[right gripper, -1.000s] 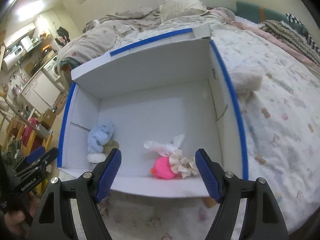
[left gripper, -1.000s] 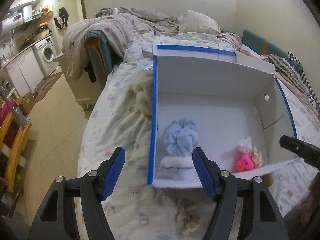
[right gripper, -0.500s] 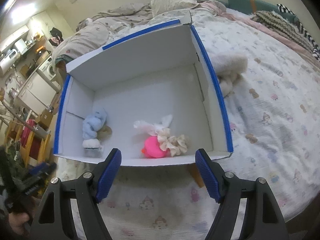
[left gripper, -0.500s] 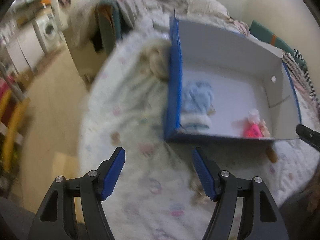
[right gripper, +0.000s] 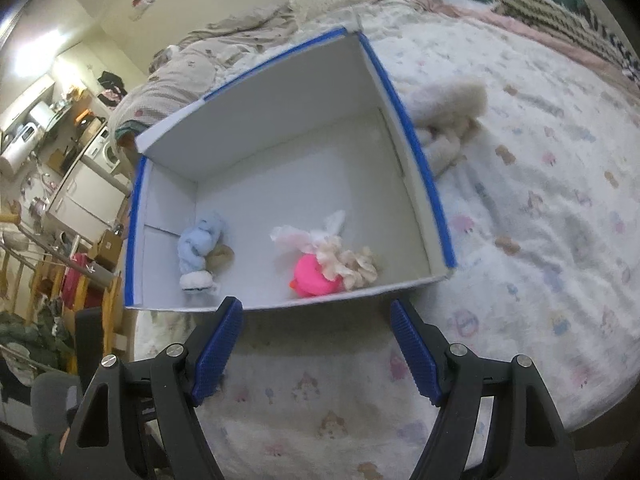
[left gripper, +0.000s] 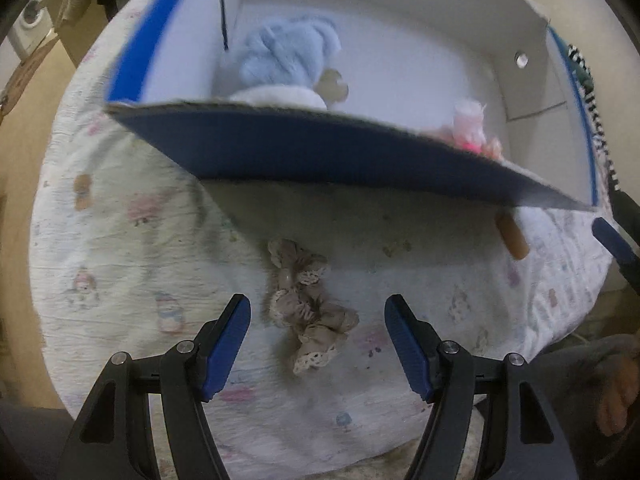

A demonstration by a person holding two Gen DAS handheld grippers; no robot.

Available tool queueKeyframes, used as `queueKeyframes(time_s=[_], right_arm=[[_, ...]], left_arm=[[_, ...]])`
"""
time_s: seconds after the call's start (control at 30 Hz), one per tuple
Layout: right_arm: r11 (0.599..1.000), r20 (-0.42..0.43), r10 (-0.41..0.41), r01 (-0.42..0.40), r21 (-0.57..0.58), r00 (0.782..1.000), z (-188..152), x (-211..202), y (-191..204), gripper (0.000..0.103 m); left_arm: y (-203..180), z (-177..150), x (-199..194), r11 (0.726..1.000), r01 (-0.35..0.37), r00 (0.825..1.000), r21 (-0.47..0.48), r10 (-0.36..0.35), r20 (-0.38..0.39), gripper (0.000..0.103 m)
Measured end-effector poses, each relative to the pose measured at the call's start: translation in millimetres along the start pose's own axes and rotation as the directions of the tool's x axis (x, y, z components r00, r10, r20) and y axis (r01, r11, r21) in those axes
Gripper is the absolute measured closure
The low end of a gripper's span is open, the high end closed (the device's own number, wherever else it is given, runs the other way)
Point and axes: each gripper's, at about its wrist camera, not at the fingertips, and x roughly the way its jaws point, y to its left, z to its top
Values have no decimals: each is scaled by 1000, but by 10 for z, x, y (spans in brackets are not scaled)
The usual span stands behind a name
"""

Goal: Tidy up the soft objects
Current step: 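Grasp the beige lace scrunchie with the left gripper while the right gripper grasps the orange foam piece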

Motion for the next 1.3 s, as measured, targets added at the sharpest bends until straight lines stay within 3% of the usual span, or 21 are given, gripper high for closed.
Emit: queueKeyframes(time_s=[0.1, 0.13, 0.17, 0.23, 0.33, 0.5, 0.57, 0.63, 0.77, 0.87, 0.9, 1.0, 1.1, 1.2, 1.3], right_arm=[[996, -81, -91, 93, 14, 992, -37, 169, -147, 22], [993, -116, -114, 118, 30, 987, -52, 251, -209, 22], [989, -154, -135, 143, 45, 979, -63, 348, -270, 22], [982, -196, -171, 183, 44, 966, -67, 490, -317, 22], [974, -230, -221, 227, -3, 948, -32, 704, -286, 22], [958, -273, -287, 277, -78, 918, -40, 1022, -229, 23], [954, -280, -299, 289, -78, 912, -49, 1089, -242, 28], [954, -286, -301, 293, -70, 910, -58, 1128, -264, 40], [941, -296, -338, 320, -109, 893, -72, 1215, -285, 52], [929, -283, -367, 333, -162, 886, -96, 1242, -228, 75], [928, -279, -369, 333, -170, 887, -100, 1240, -217, 83], [930, -262, -362, 324, -176, 895, -102, 1197, -143, 95], [937, -238, -340, 306, -168, 910, -95, 1115, -84, 97], [966, -238, -246, 217, -142, 939, -108, 1013, 24, 97], [967, -244, -210, 164, -195, 947, -217, 979, 231, 97]], left_arm=[[-64, 17, 136, 999, -36, 999, 9, 37, -33, 39], [-82, 20, 182, 999, -48, 998, 12, 48, -45, 48], [-96, 23, 227, 998, -60, 997, 15, 61, -57, 65], [-121, 20, 305, 994, -100, 992, 35, 102, -75, 80], [-124, 24, 354, 992, -117, 988, 54, 121, -91, 89], [-90, 55, 288, 992, -116, 989, 55, 120, -84, 91], [-43, 80, 187, 991, -124, 991, 49, 126, -44, 91], [-3, 106, 83, 992, -121, 993, 35, 122, -10, 91], [76, 135, -98, 992, -123, 991, -6, 123, 52, 91], [83, 151, -157, 992, -125, 990, -13, 125, 72, 91], [81, 142, -165, 992, -127, 989, -13, 127, 75, 91], [100, 134, -150, 991, -131, 989, -13, 132, 72, 91], [81, 81, -131, 990, -140, 987, -20, 141, 74, 91], [86, 86, -152, 989, -145, 986, -31, 147, 80, 91], [107, 84, -148, 988, -150, 985, -35, 152, 82, 91]])
